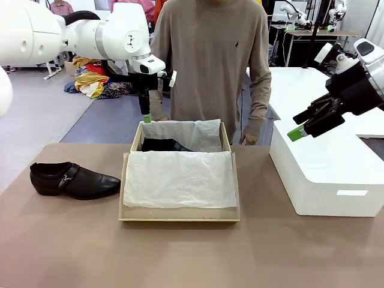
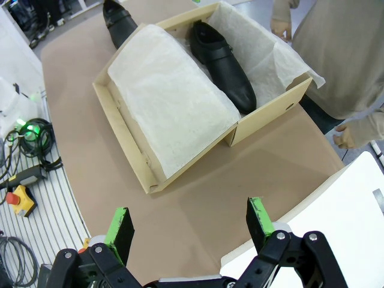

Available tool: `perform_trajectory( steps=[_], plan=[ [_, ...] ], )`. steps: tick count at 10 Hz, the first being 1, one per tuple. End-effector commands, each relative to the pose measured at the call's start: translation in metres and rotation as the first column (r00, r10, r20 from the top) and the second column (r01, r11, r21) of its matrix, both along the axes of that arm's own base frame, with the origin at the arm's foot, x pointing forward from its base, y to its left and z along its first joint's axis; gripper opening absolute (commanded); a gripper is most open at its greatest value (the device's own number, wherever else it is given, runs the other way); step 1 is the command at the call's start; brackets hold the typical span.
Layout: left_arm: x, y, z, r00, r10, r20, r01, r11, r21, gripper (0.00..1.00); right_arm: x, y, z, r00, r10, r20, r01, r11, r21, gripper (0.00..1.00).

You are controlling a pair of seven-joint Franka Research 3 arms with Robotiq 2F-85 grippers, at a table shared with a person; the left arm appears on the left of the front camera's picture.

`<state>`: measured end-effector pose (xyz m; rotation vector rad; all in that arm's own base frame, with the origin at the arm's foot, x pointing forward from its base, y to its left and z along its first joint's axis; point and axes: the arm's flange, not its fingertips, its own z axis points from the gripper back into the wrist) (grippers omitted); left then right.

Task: Pack the shoes into the box.
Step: Place the other shoe of the Shoes into the Shoes Box.

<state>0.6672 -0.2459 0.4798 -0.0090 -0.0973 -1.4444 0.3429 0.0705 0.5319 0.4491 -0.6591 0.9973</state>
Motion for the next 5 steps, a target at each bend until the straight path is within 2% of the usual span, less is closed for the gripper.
perform_trajectory(
  steps=[1,5],
  plan=[
    [-0.0001,0.0026,0.0054,1.000,0.016,0.007,-0.016,1.000,0.003,1.00,0.0010,-0.0001,0.0002,1.000,0.011,0.004,-0.011,1.000,0.017,1.00],
    [0.0007,0.0014,0.0007,1.000,0.002,0.001,-0.002,1.000,-0.001,1.00,0.0010,-0.0001,0.0002,1.000,0.011,0.004,-0.011,1.000,0.017,1.00]
  ],
)
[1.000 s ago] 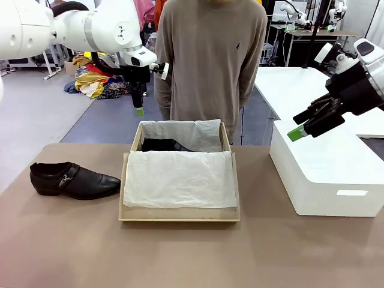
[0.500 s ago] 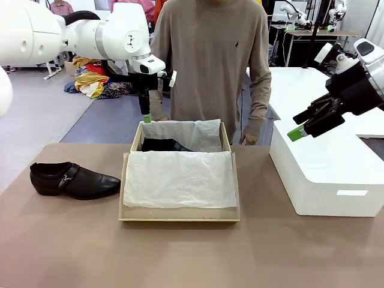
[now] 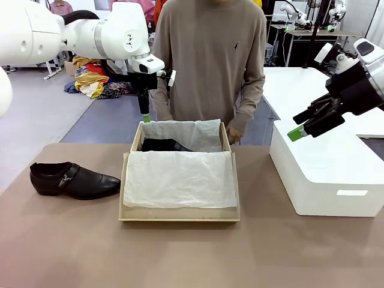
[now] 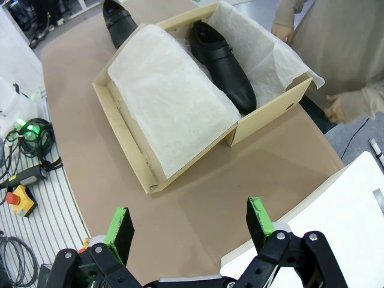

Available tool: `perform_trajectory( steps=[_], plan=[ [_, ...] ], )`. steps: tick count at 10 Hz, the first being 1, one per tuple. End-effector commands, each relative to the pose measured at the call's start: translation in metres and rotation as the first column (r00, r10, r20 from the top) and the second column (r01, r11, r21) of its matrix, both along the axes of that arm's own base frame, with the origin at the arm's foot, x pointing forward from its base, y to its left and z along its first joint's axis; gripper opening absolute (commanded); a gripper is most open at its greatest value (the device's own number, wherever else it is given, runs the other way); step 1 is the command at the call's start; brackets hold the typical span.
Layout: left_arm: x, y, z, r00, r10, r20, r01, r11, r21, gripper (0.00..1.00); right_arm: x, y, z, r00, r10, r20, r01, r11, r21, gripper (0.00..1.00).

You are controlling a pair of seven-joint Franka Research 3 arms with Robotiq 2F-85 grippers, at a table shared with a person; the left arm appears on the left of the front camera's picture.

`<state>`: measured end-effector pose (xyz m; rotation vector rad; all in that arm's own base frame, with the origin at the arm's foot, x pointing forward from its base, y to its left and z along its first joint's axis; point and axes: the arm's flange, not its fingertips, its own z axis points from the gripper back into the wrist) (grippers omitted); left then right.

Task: Pack the shoes into the box.
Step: Place the other shoe of the Shoes into the Shoes Box.

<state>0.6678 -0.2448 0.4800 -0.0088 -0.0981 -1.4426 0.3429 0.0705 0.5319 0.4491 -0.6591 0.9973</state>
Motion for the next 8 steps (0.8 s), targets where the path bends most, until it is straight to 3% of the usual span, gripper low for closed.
perform_trajectory(
  steps=[1,2,6,8],
  plan=[
    [-0.016,0.011,0.014,0.999,-0.034,0.037,0.034,0.999,0.001,1.00,0.001,0.000,0.000,1.000,0.011,0.004,-0.011,1.000,0.017,1.00],
    [-0.028,0.028,0.021,0.994,-0.076,0.073,0.074,0.997,0.023,1.00,0.001,0.000,0.000,1.000,0.011,0.004,-0.011,1.000,0.017,1.00],
    [-0.046,0.117,0.036,0.994,-0.058,0.093,0.060,0.998,-0.021,1.00,0.001,0.000,0.000,1.000,0.011,0.004,-0.011,1.000,0.017,1.00],
    [-0.059,0.156,0.037,0.981,-0.124,0.152,0.130,0.991,-0.027,1.00,0.001,0.000,0.000,1.000,0.011,0.004,-0.011,1.000,0.017,1.00]
  ],
)
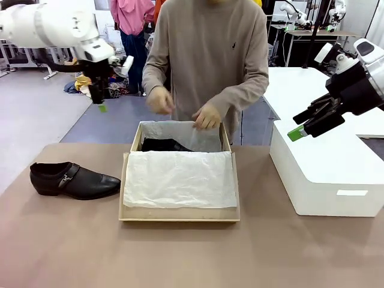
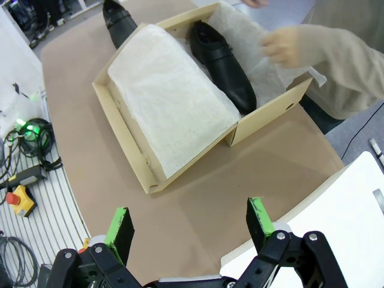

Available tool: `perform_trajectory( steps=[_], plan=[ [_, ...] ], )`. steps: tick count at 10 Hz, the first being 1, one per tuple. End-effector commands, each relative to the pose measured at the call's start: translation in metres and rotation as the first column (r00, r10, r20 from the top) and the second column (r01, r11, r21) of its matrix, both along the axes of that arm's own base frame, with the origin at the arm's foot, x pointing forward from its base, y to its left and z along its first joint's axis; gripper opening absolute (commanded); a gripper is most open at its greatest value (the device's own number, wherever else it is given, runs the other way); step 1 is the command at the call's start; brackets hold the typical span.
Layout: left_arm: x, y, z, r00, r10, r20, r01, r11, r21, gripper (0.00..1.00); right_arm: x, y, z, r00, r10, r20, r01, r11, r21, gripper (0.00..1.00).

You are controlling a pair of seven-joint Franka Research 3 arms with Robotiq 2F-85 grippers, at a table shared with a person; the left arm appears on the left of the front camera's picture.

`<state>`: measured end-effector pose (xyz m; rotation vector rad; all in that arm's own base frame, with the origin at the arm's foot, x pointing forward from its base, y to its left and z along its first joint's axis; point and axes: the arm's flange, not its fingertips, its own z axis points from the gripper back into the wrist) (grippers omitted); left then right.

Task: Pack the shoes into the box.
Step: Place the other shoe of the Shoes into the Shoes Box.

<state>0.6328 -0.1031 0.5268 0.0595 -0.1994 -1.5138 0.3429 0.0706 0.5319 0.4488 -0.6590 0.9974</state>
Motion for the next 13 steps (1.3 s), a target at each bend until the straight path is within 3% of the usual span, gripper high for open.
perform_trajectory(
  steps=[1,5,7,13],
  plan=[
    [-0.029,0.034,-0.009,0.998,-0.061,0.028,0.062,0.998,-0.034,1.00,0.001,0.000,0.000,1.000,0.011,0.004,-0.012,1.000,0.017,1.00],
    [-0.049,0.064,-0.014,0.990,-0.140,-0.016,0.140,0.990,-0.027,1.00,0.001,0.000,0.000,1.000,0.011,0.004,-0.012,1.000,0.017,1.00],
    [-0.041,0.058,-0.019,0.996,-0.085,-0.037,0.085,0.996,-0.006,1.00,0.001,0.000,0.000,1.000,0.011,0.004,-0.012,1.000,0.017,1.00],
    [-0.042,0.064,-0.014,0.993,-0.114,-0.023,0.114,0.993,-0.019,1.00,0.001,0.000,0.000,1.000,0.011,0.004,-0.012,1.000,0.017,1.00]
  ],
)
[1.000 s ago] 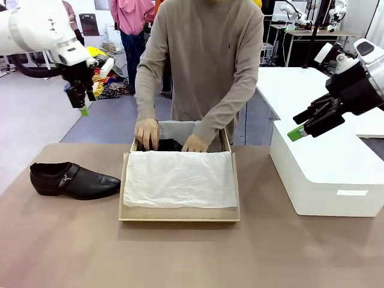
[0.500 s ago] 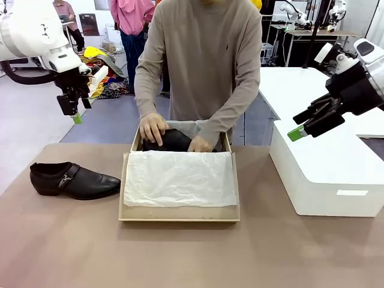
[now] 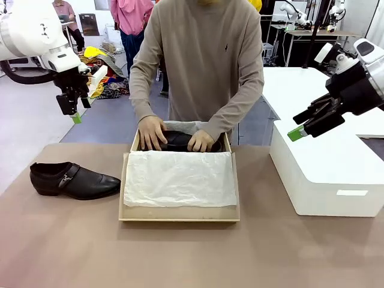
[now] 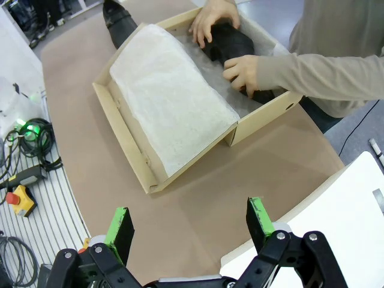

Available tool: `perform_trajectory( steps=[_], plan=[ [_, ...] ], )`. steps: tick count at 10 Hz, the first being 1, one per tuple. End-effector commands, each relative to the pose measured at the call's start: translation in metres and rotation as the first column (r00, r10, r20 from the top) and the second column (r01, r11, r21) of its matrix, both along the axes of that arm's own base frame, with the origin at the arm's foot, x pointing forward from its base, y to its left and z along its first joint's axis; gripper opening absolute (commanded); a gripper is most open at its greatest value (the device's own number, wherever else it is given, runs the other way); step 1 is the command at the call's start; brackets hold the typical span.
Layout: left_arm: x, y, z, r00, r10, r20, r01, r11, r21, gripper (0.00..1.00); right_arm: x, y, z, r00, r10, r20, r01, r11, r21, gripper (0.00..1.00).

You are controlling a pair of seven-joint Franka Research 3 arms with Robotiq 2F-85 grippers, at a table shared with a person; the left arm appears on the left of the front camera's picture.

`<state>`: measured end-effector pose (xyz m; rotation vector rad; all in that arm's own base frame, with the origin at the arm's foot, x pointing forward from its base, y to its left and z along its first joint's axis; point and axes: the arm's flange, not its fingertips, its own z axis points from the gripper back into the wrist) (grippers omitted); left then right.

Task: Pack the shoes into the box.
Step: Place the other shoe of the Shoes into the Shoes Box.

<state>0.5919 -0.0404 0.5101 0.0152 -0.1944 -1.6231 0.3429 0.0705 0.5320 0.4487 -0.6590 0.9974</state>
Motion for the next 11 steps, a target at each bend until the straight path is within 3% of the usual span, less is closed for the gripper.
perform_trajectory(
  steps=[1,6,11],
  plan=[
    [-0.001,0.002,0.002,1.000,-0.003,0.004,0.003,1.000,-0.002,1.00,0.001,0.000,0.000,1.000,0.012,0.004,-0.012,1.000,0.017,1.00],
    [0.000,-0.001,0.000,1.000,-0.001,0.000,0.001,1.000,0.000,1.00,0.001,0.000,0.000,1.000,0.012,0.004,-0.012,1.000,0.017,1.00],
    [-0.059,0.032,-0.003,0.994,0.107,-0.013,-0.107,0.994,-0.007,1.00,0.001,0.000,0.000,1.000,0.012,0.004,-0.012,1.000,0.017,1.00]
  ],
)
